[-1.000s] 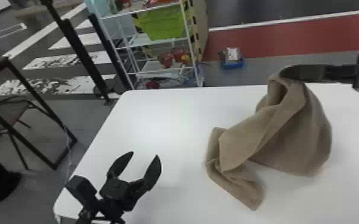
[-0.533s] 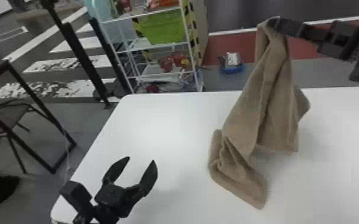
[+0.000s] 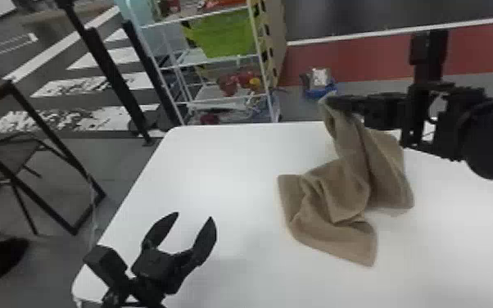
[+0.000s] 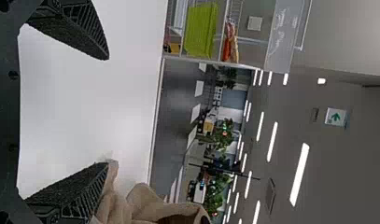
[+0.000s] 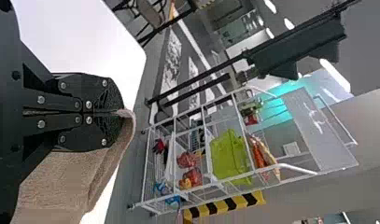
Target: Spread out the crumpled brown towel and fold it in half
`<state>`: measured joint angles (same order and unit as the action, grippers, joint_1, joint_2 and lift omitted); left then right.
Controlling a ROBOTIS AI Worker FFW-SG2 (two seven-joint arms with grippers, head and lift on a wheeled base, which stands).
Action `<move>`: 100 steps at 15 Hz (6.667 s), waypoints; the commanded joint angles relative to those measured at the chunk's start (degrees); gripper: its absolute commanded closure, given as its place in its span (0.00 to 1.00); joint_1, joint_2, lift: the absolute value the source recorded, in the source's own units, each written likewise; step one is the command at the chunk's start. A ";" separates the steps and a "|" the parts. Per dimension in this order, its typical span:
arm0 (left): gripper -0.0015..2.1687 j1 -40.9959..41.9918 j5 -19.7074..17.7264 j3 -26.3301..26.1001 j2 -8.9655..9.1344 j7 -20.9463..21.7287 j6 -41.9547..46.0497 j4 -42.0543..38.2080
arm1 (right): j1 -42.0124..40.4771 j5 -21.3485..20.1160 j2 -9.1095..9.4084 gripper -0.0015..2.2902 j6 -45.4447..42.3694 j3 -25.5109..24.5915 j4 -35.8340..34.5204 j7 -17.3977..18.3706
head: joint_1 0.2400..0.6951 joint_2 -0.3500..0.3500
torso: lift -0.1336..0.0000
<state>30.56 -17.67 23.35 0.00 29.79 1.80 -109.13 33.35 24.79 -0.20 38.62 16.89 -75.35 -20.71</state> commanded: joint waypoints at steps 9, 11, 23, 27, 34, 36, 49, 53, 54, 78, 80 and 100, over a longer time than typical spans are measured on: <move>0.03 -0.23 0.09 0.03 0.15 0.09 0.18 0.67 | -1.00 -12.31 0.25 0.02 7.05 2.09 -3.76 -7.24 | 1.00 1.00 | 0.00; 0.03 -0.32 0.26 -0.23 0.15 0.09 0.18 0.84 | -2.50 -12.39 -0.24 0.02 9.86 1.30 -7.89 -7.24 | 1.00 1.00 | 0.00; 0.03 0.82 0.35 -2.08 0.15 2.03 0.00 -1.79 | -10.85 -13.63 -2.08 0.03 12.50 -10.30 -20.54 -4.43 | 1.00 0.98 | 0.00; 0.03 1.00 2.37 -5.95 0.15 2.11 -2.29 -4.96 | -17.09 -8.70 -5.16 0.03 14.96 -22.16 -27.05 -4.43 | 1.00 0.83 | 0.00; 0.04 -0.23 8.70 -14.30 0.15 1.67 -6.86 -6.71 | -22.89 -2.02 -8.94 0.03 14.78 -40.44 -29.51 -6.10 | 1.00 0.44 | 0.00; 0.04 -0.23 9.14 -15.97 0.15 1.59 -8.79 -8.30 | -23.07 -1.76 -9.47 0.03 14.78 -45.37 -28.89 -7.15 | 1.00 0.36 | 0.00; 0.09 -6.12 25.84 -34.25 0.15 1.41 -31.29 -12.25 | -23.42 3.25 -15.53 0.03 19.35 -62.94 -23.18 -6.98 | 1.00 0.00 | 0.00; 0.10 -7.97 33.84 -40.58 0.15 -1.58 -33.75 -12.34 | -23.59 4.66 -16.15 0.03 20.41 -65.67 -21.07 -6.98 | 1.00 0.00 | 0.00; 0.10 -8.85 35.07 -41.63 0.15 -1.93 -35.51 -11.64 | -23.59 5.10 -16.15 0.03 20.41 -65.67 -20.72 -6.98 | 1.00 0.00 | 0.00; 0.50 -14.30 36.91 -41.02 0.15 -2.46 -46.23 -7.94 | -29.66 -5.28 -12.89 0.04 3.53 -55.47 -25.99 -13.04 | 1.00 0.00 | 0.00; 0.60 -13.15 36.30 -38.64 0.15 -1.58 -46.41 -11.55 | -29.66 -5.71 -12.89 0.04 3.36 -55.39 -25.90 -13.04 | 1.00 0.00 | 0.00; 0.82 -11.48 13.54 8.20 0.15 12.57 -67.68 -37.21 | -31.41 -22.59 -12.37 0.04 -8.77 -43.78 -25.55 -27.63 | 1.00 0.31 | 0.00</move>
<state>19.34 -3.47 30.30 0.00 42.33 -65.27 -145.84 1.89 3.83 -12.61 32.28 -28.50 -100.89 -46.85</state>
